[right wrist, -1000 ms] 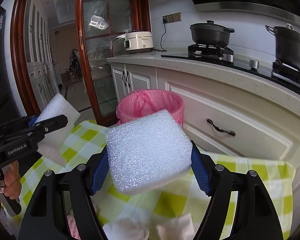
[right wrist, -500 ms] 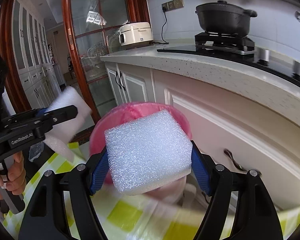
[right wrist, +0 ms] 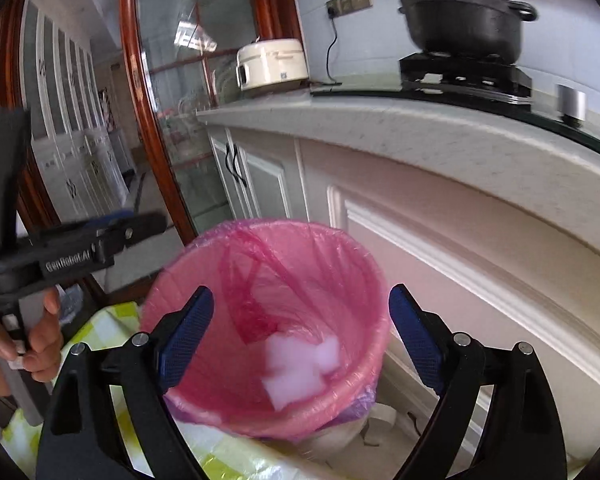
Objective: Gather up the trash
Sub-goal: 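Carry both foam blocks to the pink bin and open both tools over it, then move both tools back over the table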
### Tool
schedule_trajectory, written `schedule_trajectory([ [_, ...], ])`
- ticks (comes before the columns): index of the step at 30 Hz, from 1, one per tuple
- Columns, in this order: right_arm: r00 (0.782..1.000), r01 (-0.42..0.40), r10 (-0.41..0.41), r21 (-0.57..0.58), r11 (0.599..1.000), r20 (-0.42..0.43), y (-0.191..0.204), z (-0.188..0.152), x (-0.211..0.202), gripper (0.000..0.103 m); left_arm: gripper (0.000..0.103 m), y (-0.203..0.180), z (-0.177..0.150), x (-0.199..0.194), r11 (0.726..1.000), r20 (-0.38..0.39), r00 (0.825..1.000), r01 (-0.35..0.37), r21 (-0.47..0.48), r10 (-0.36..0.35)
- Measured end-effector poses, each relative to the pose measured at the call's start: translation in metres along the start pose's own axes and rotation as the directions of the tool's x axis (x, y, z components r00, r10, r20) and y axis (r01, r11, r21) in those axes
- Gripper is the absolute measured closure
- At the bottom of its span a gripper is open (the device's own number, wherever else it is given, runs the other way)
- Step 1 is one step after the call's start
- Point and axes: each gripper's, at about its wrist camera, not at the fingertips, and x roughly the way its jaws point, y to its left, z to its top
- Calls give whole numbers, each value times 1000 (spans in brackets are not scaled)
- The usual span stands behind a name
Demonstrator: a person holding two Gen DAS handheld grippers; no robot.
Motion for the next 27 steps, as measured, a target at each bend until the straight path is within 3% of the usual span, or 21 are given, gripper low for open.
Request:
schedule_trajectory([
  [5,999,9,-9,-15,1000,36,-2,-5,-63,19,43,4,-19,-41,999,-1,999,-35,10,35],
  [7,999,24,-23,-29,999,47,-1,-9,-92,19,32,-2,-29,-67,998,14,999,-49,26,48],
  [12,996,53,-53,1,999,71,-3,-34,-170,18,24,-23,-58,-138,998,43,999,-32,59,29],
  [18,994,80,-83,60,995,65,-1,-96,-257,18,18,-50,-108,-227,996,69,997,27,85,-33],
  [27,994,107,-110,93,990,25,31,-189,-330,18,15,-60,-193,-325,997,83,996,35,62,-40],
])
